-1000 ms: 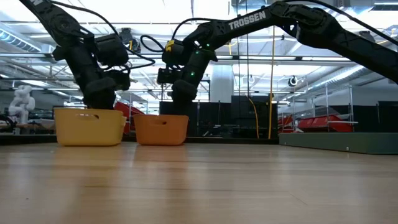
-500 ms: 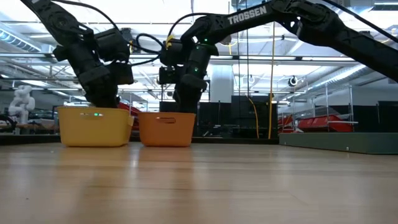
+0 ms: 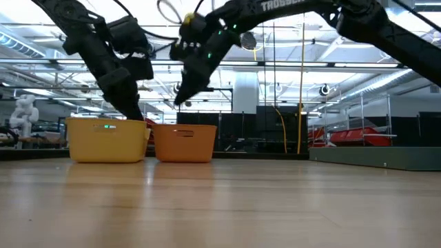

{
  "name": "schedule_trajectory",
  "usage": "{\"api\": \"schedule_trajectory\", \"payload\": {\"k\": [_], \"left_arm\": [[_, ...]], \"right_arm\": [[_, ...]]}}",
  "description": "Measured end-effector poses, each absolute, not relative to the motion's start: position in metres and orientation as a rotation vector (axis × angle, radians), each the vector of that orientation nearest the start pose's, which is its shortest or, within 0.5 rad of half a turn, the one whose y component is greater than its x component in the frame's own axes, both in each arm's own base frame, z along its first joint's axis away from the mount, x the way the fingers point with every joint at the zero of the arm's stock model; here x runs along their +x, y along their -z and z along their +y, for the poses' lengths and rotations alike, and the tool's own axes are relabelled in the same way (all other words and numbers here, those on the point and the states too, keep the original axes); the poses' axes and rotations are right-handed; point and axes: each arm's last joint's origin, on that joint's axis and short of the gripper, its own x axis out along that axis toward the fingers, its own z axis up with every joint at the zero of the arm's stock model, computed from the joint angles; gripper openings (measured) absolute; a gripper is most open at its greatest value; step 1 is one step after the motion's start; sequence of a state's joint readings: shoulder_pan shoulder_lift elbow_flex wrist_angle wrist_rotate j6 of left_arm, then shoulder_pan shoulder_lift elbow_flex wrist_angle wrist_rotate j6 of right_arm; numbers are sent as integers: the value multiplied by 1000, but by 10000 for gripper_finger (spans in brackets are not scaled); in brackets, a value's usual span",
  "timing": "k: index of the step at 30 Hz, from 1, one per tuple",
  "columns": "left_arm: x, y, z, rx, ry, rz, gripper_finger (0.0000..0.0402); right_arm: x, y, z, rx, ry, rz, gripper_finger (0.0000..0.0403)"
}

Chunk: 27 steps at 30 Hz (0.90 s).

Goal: Sort batteries
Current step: Adjust the bins on the table, then return to Home Position

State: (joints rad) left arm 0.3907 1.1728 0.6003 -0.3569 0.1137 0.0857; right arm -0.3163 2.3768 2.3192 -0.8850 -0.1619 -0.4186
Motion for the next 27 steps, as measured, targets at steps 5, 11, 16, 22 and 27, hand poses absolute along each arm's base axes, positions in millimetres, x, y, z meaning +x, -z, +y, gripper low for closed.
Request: {"api": "schedule_trajectory", "payload": {"k": [5,11,16,22,27], "left_arm": [[192,-198,67,-100,-209,796,92],[181,-211,50,-99,-236,681,92],[177,-211,39,-46,-305,648,92],[185,-205,24,15,-305,532,92],[182,-195,10,47,-365,492,92]], "right_arm": [[479,-275,-159,-134,-19,872,139],[465,-266,-143,-171,0,784,111],[424,-254,-141,-148,63,671,80],[370,-245,-124,-117,111,548,58],[330,-241,-111,-116,193,455,50]]}}
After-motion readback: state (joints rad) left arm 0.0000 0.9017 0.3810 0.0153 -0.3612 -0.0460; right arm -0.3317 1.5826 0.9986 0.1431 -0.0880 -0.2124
